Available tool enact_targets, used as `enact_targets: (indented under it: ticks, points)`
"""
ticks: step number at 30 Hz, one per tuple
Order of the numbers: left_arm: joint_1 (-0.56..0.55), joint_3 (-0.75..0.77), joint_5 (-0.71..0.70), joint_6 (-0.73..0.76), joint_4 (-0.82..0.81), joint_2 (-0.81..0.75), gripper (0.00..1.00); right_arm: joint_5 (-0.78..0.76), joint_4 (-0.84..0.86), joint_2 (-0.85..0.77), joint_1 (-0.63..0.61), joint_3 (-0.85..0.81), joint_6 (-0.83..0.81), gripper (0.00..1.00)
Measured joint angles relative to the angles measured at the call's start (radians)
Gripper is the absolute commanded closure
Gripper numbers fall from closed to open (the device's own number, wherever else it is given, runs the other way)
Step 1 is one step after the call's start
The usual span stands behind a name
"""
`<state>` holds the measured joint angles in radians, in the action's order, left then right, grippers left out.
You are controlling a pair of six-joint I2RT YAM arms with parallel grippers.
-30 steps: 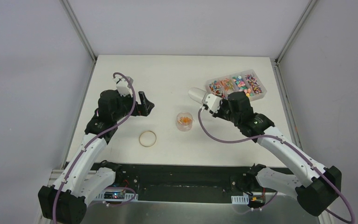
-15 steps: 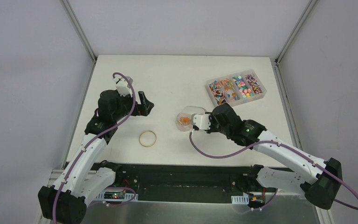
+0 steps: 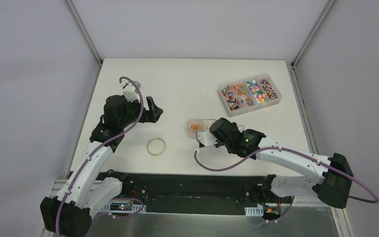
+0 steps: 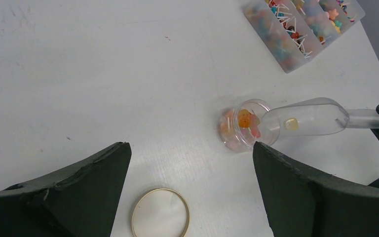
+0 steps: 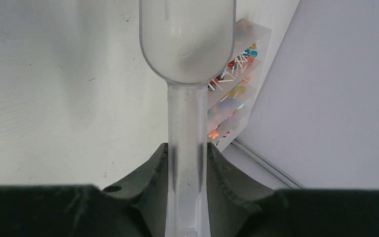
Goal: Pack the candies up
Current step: Adjust the spatula.
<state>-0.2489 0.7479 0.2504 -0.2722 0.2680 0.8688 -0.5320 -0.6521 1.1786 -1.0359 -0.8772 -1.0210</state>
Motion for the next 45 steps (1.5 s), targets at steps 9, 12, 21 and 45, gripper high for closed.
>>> enact_targets:
  ticks: [9, 12, 21, 45]
  points:
    - [0.0, 0.0, 0.0, 0.0, 0.001, -0.001, 0.01, -0.073, 0.003, 0.008, -0.02, 0.0, -0.034, 1.0]
    - [0.0, 0.0, 0.0, 0.0, 0.001, -0.001, 0.01, -0.092, 0.003, 0.008, -0.025, -0.002, -0.045, 1.0]
    - [0.0, 0.0, 0.0, 0.0, 0.001, -0.007, 0.01, -0.129, 0.019, 0.008, -0.031, -0.002, -0.077, 1.0]
    - [0.0, 0.026, 0.185, -0.035, -0.036, 0.089, 0.22, 0.088, 0.003, 0.021, -0.024, -0.196, 0.188, 1.0]
